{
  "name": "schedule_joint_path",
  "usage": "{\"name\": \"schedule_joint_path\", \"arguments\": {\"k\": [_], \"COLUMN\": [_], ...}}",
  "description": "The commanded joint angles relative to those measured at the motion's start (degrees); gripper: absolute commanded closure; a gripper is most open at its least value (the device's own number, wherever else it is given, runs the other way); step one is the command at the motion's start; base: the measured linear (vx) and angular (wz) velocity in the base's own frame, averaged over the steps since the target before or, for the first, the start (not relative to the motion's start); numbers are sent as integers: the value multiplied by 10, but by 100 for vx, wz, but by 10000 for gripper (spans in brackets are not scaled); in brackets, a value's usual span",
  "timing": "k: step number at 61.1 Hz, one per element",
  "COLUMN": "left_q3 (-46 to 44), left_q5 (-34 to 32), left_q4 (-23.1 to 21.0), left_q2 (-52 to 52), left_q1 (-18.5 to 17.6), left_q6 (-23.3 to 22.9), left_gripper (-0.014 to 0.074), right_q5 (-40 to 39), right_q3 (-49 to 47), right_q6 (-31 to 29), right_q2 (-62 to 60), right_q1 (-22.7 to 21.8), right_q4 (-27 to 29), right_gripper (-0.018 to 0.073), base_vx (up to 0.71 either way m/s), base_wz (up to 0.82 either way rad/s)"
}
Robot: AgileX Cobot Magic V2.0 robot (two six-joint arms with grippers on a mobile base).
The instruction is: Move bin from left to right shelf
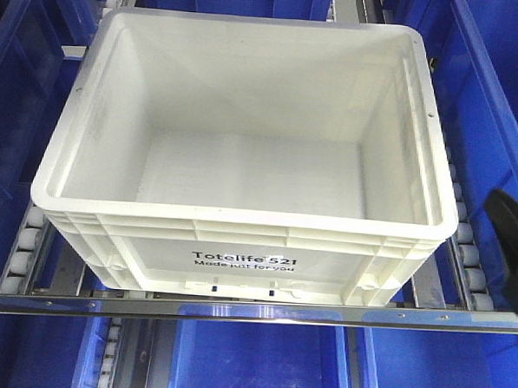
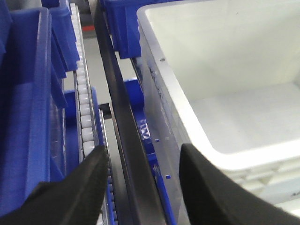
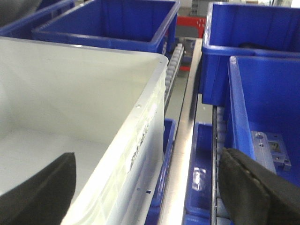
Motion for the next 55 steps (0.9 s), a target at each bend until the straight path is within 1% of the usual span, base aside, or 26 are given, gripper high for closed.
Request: {"name": "schedule_joint_path", "arguments": {"k": [1,6,8,14,17,21,35,41,44,47,50,53,55], "left_q3": [-1,22,35,76,92,105,108,108,108,108,108,108,108], "left_q5": [-24,-42,-61,-147,-183,-209,-213,-213,-213,-214,-215,-215,-215], "left_q4": [-1,-1,-1,-1,-1,-1,-1,-1,-1,-1,-1,-1,-1], "left_q2": [-46,-69,-69,-62,-59,-56,-55,-55,-55,-55,-55,-55,-55], "left_q1": [-3,-3,-3,-3,-3,-3,-3,-3,-3,-3,-3,-3,-3], "left_q6": [-1,-1,-1,-1,-1,-1,-1,-1,-1,-1,-1,-1,-1], "left_gripper": [249,249,249,249,249,249,249,249,253,273,320,394,449], "right_q5": [-27,-48,-66,-127,-136,-146,-145,-144,-144,-144,-143,-143,-143], "right_q3": [10,35,45,67,67,67,67,67,67,67,67,67,67], "right_q6": [-7,-11,-18,-39,-39,-39,-30,-30,-31,-31,-31,-31,-31], "right_q2": [-49,-72,-70,-54,-47,-38,-36,-36,-36,-36,-36,-36,-36], "right_q1": [-1,-1,-1,-1,-1,-1,-1,-1,-1,-1,-1,-1,-1], "right_q4": [-11,-18,-18,-17,-17,-17,6,7,7,7,7,7,7], "right_gripper": [-34,-34,-34,-34,-34,-34,-34,-33,-17,29,110,225,327], "base_vx": [0,0,0,0,0,0,0,0,0,0,0,0,0], "base_wz": [0,0,0,0,0,0,0,0,0,0,0,0,0]}}
